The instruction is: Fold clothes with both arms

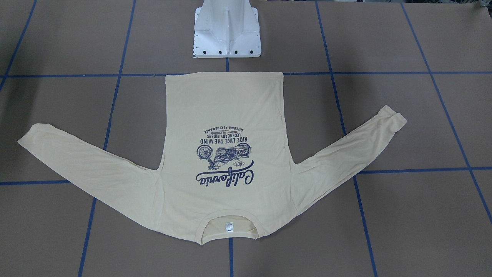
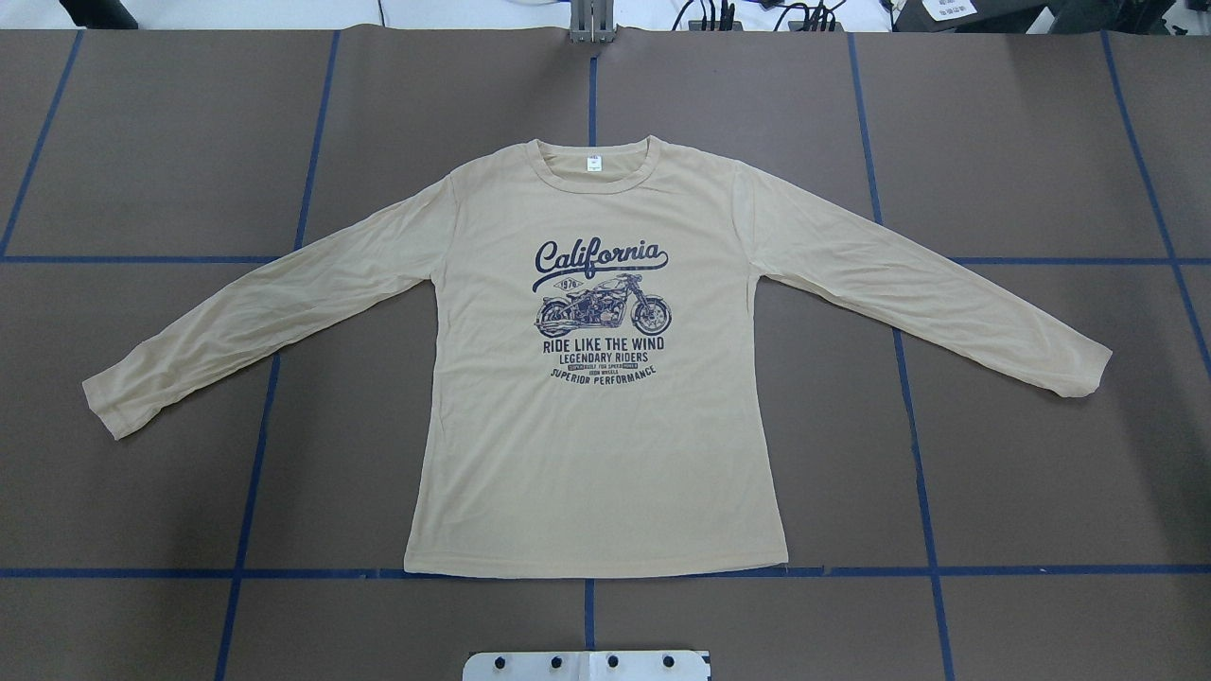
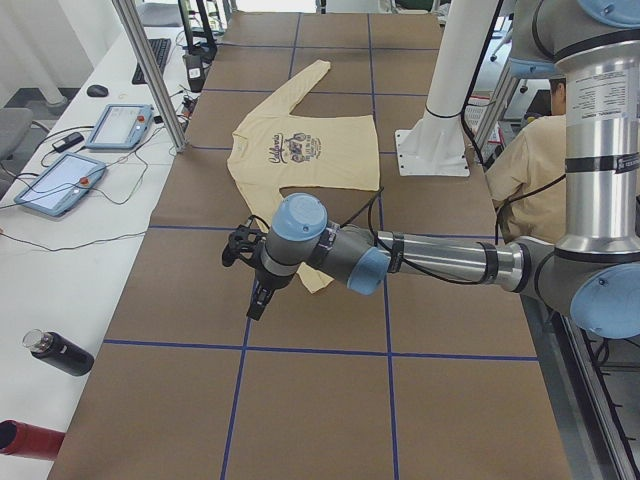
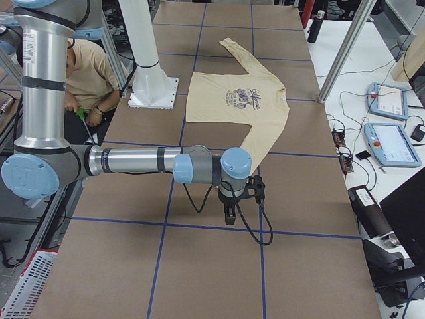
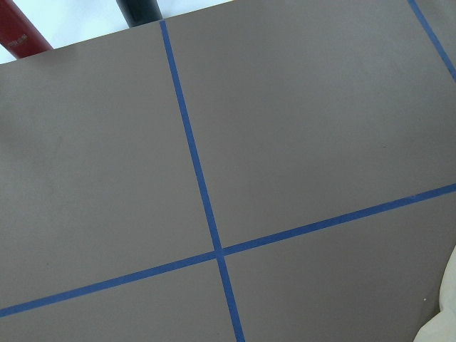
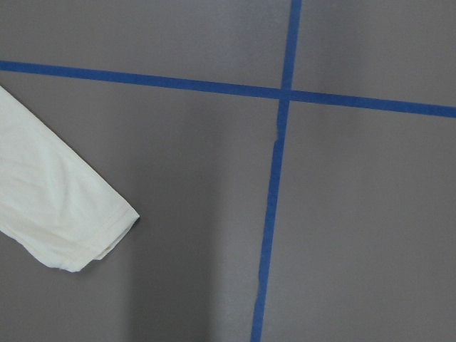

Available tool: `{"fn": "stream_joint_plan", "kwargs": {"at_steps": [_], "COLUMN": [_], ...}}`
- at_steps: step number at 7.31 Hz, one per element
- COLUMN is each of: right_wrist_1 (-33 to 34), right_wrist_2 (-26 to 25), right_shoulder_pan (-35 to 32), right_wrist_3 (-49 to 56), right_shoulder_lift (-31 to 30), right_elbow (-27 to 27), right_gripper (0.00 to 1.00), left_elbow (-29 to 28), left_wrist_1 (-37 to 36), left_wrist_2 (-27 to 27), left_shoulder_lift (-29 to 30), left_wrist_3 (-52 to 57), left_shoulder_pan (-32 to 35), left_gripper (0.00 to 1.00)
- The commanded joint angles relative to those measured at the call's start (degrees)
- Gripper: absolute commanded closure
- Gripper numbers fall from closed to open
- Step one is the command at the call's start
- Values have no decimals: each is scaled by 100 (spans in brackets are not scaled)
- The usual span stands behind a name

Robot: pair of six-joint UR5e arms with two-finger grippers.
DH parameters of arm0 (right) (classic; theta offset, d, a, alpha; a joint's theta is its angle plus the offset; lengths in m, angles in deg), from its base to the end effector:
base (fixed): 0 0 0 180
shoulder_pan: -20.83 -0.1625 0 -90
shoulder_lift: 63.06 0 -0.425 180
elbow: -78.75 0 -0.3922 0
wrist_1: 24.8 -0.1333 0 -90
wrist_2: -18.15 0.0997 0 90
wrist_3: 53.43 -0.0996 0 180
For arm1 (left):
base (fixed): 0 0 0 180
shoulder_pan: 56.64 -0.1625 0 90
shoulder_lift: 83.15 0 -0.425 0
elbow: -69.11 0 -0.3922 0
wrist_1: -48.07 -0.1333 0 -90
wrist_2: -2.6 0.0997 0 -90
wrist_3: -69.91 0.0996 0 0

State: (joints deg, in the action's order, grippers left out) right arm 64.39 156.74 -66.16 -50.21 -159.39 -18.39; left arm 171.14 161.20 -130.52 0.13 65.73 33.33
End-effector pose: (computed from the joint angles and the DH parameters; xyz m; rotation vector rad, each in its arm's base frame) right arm 0.0351 -0.4493 0.6424 0.0281 -0.8484 -0.1141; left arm -0.0650 -0.4631 0.5647 0.4447 0.7529 0.1190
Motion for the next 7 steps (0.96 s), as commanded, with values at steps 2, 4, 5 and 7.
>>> {"fn": "stream_joint_plan", "kwargs": {"at_steps": [2, 4, 5, 7], "right_wrist_1": [-2309, -3456, -3626, -3636], "right_wrist_2": [259, -339, -410, -463], "right_shoulder_pan": [696, 1610, 1780, 2140], "right_wrist_3": [-1314, -3408, -3939, -4330], "right_shoulder_lift": [130, 166, 228, 342], "right_elbow": [1237, 1258, 1258, 1267], "right_gripper": [0, 0, 0, 0], "left_elbow": [1, 10, 1, 1], "left_wrist_1": [226, 261, 340, 349], "left_wrist_2": [5, 14, 14, 14], "left_shoulder_lift": [-84, -84, -92, -92], "left_wrist_3": [14, 5, -4, -4], "left_shoulder_pan": [-6, -6, -6, -6], "left_gripper": [0, 0, 0, 0]}}
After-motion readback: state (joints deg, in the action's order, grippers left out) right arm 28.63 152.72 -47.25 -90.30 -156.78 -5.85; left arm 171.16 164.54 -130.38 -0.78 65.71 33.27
